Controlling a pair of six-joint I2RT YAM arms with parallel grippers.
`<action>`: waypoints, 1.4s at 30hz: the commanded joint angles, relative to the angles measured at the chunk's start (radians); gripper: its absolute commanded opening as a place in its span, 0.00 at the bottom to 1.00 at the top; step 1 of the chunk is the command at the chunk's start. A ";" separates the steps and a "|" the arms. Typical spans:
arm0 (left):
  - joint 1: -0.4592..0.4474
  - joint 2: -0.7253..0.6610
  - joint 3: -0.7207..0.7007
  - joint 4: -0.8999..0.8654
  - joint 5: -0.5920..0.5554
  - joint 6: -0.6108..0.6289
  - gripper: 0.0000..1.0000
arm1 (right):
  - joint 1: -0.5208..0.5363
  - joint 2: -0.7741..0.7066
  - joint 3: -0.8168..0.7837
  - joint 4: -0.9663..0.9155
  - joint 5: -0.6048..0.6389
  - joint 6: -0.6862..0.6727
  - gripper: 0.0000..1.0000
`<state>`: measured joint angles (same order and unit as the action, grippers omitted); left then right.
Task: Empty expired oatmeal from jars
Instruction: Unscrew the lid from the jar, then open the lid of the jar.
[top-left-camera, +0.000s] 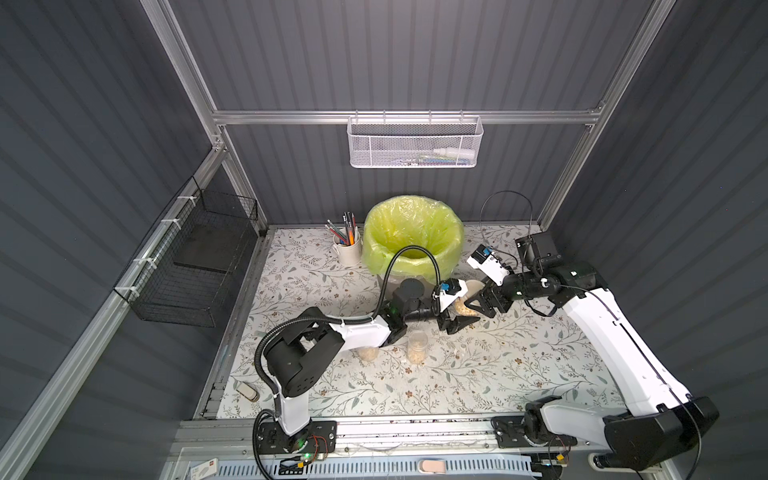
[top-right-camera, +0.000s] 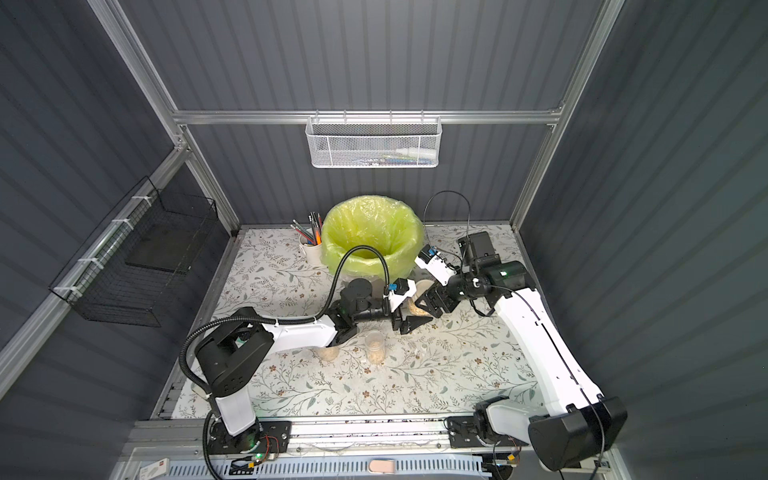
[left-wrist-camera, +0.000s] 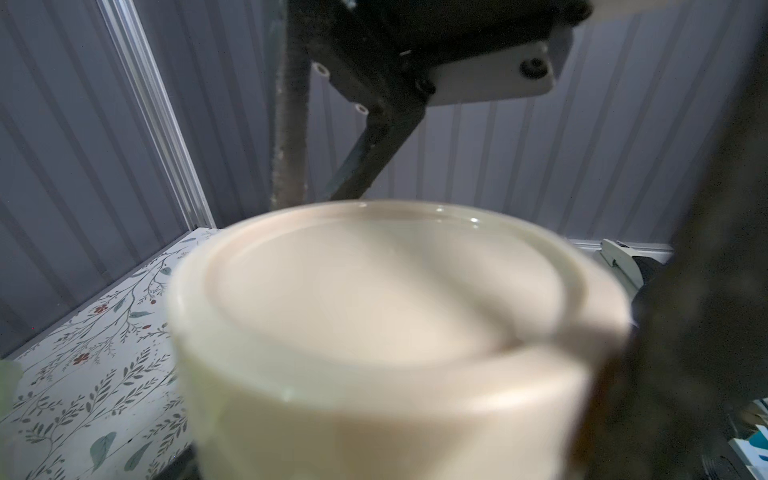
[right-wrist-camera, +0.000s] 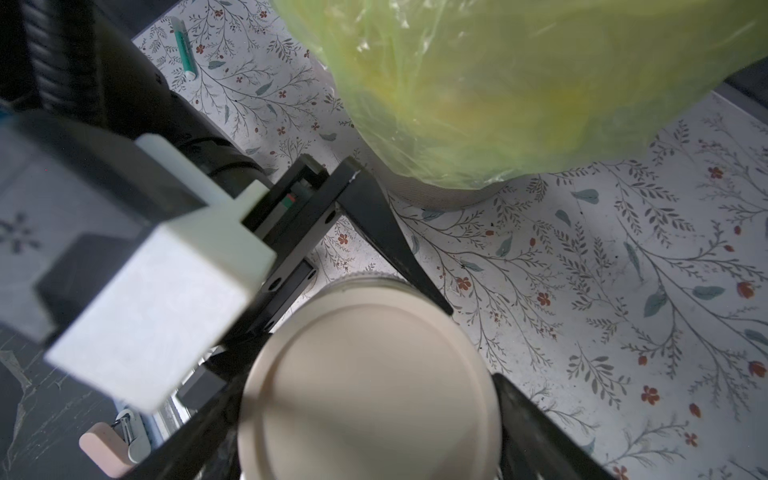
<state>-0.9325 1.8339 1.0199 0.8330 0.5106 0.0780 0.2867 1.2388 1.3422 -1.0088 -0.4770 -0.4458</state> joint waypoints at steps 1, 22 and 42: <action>-0.016 -0.064 0.016 0.106 0.020 0.019 0.12 | 0.022 -0.008 0.012 -0.023 -0.065 -0.044 0.88; -0.010 -0.046 -0.004 0.134 0.003 0.003 0.09 | 0.023 -0.144 -0.035 0.018 -0.021 -0.030 0.96; -0.010 -0.072 -0.041 0.161 0.007 -0.022 0.10 | 0.021 -0.070 -0.061 0.091 0.012 -0.009 0.96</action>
<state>-0.9474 1.8126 0.9794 0.9211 0.5171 0.0662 0.3061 1.1614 1.2846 -0.9276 -0.4698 -0.4671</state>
